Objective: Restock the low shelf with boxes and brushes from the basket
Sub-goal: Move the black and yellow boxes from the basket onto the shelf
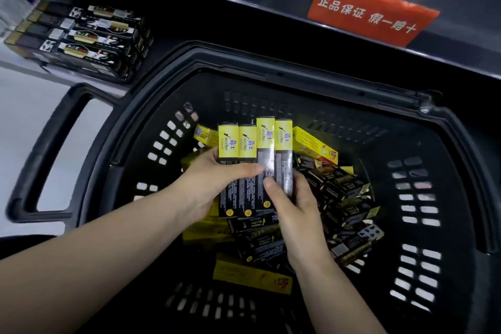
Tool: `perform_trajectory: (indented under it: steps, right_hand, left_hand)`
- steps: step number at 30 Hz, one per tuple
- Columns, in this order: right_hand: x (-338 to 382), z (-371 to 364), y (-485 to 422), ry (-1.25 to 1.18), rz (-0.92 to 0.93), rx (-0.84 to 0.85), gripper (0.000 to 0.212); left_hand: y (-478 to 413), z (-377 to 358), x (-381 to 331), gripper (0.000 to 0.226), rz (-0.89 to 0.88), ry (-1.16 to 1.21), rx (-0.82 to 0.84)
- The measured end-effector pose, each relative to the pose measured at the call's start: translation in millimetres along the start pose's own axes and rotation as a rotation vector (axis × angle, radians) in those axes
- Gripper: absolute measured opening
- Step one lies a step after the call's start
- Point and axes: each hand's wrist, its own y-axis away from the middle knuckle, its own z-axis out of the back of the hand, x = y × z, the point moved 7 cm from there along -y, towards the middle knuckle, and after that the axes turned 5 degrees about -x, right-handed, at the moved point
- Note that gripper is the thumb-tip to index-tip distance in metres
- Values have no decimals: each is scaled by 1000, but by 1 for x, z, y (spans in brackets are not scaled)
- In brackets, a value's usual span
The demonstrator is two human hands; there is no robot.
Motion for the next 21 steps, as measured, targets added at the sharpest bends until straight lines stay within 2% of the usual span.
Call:
perform_trajectory:
  steps: [2,4,6,8,9,14,15,18,21]
  right_hand:
    - [-1,9,-2,-14,4,-10,45]
    - [1,20,-5,-9,8,-8,39]
    - [8,32,-7,8,46,8,27]
    - [15,44,-7,34,83,16,26]
    - [19,50,-6,46,96,18,28]
    - [37,64,1,99,152,11,44]
    - [43,63,2,118,163,15,45]
    - [68,51,3,143,223,56,27]
    - [103,28,3,226,287,92,21]
  left_hand:
    - [-2,-9,3,49,15,28,-8]
    - [-4,-21,4,46,20,23,-15]
    - [-5,-35,4,59,14,0,5]
    - [-4,-45,1,76,7,-17,17]
    - [-3,-49,-1,77,-2,-23,22]
    - [6,-52,-17,54,-66,-34,40]
    - [10,-49,-23,56,-79,-33,43]
    - [22,-30,-46,104,-95,-38,18]
    - [36,6,-75,100,-162,-32,15]
